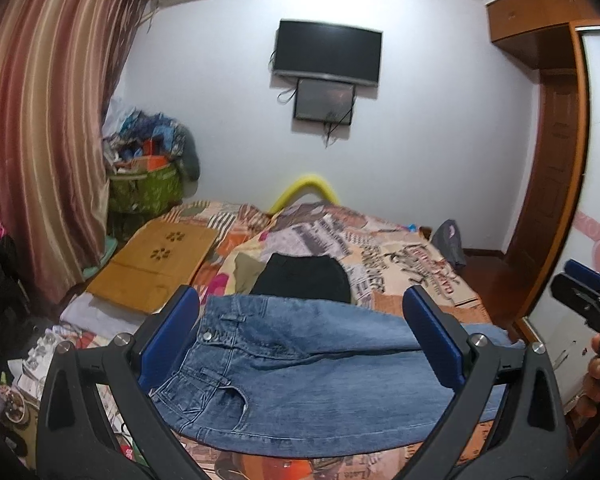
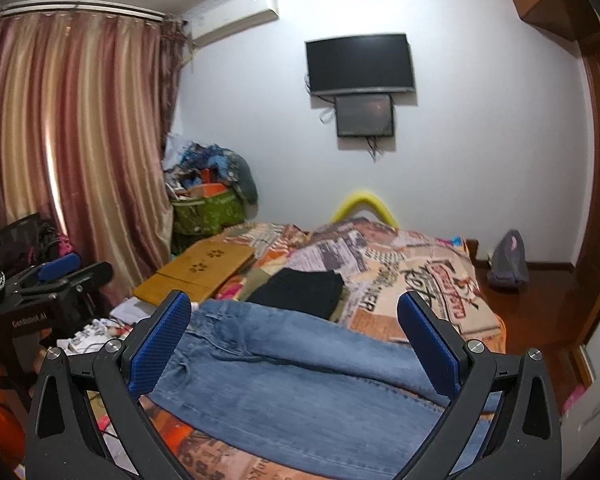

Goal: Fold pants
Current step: 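Lower both tools onto the jeans waistband and close both on it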

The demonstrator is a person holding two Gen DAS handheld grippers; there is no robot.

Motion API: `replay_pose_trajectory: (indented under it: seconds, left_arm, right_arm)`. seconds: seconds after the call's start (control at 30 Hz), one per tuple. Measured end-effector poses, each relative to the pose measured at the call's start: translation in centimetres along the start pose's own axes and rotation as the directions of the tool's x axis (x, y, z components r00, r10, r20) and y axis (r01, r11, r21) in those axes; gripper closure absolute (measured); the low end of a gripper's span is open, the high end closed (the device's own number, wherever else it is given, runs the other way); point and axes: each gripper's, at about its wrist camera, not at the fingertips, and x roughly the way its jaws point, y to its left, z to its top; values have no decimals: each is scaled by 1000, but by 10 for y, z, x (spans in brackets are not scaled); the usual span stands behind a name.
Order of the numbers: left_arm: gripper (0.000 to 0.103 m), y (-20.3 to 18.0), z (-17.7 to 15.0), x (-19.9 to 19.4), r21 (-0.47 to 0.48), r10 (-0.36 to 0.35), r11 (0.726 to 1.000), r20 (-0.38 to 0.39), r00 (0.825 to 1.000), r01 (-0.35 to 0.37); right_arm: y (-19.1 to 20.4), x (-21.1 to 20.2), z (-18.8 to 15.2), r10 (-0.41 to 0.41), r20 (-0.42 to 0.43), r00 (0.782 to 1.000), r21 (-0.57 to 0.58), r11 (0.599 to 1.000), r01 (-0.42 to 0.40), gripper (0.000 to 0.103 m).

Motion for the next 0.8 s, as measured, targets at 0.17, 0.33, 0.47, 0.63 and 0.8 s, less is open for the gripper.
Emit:
replay_pose_trajectory:
  seconds: [0.17, 0.33, 0.47, 0.63, 0.8]
  left_arm:
    - [0, 14, -5, 41, -2, 36, 999, -55, 998, -37]
    - [0, 41, -3, 94, -9, 67, 998, -95, 993, -68]
    - [0, 65, -1, 140, 17, 130, 991, -126, 983, -129]
    - [0, 99, -9, 218, 40, 189, 982, -237, 953, -184]
    - [0, 128, -27, 286, 67, 234, 972, -346, 909, -225]
  right_arm:
    - [-21, 20, -5, -41, -42, 998, 15, 999, 42, 0]
    - [-42, 47, -9, -83, -102, 991, 7, 996, 85, 0]
    - [-69, 76, -16, -107, -156, 982, -3, 994, 108, 0]
    - [-107, 118, -27, -121, -229, 966, -5, 992, 123, 0]
    - [-137, 155, -37, -138, -278, 951, -24, 990, 137, 0]
